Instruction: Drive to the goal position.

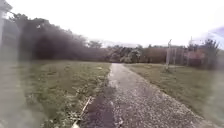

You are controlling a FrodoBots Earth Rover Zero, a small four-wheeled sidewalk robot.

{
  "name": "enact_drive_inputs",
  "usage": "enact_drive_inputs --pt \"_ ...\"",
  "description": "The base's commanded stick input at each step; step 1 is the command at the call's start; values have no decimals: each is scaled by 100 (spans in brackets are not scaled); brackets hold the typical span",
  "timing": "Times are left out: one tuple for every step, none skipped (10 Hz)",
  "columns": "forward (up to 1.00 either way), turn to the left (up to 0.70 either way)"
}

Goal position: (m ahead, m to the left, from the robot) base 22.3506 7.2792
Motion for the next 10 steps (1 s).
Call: enact_drive_inputs --pt "100 0" --pt "100 0" --pt "100 0" --pt "100 0" --pt "100 0" --pt "100 0" --pt "100 0" --pt "100 0" --pt "100 0" --pt "100 0"
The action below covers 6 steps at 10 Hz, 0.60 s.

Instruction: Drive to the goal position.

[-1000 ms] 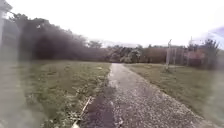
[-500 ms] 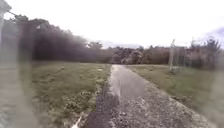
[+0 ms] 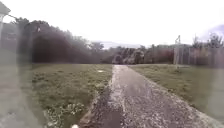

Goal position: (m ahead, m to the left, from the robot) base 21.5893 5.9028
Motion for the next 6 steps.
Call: enact_drive_inputs --pt "100 0" --pt "100 0" --pt "100 0" --pt "100 0" --pt "100 0" --pt "100 0"
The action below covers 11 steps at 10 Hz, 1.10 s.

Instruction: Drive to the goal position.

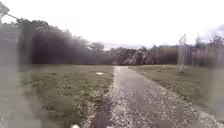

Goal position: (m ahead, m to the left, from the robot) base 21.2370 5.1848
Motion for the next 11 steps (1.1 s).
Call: enact_drive_inputs --pt "100 0" --pt "100 -16" --pt "100 -30" --pt "100 -37" --pt "100 -35" --pt "100 -33" --pt "100 -24" --pt "100 -16" --pt "100 -2" --pt "100 -1" --pt "100 0"
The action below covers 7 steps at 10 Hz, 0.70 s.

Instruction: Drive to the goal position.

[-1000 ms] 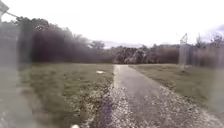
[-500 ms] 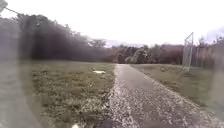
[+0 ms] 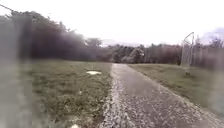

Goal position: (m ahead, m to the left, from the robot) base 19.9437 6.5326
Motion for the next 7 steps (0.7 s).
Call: enact_drive_inputs --pt "100 0" --pt "100 0" --pt "100 0" --pt "100 0" --pt "100 0" --pt "100 0" --pt "100 0"
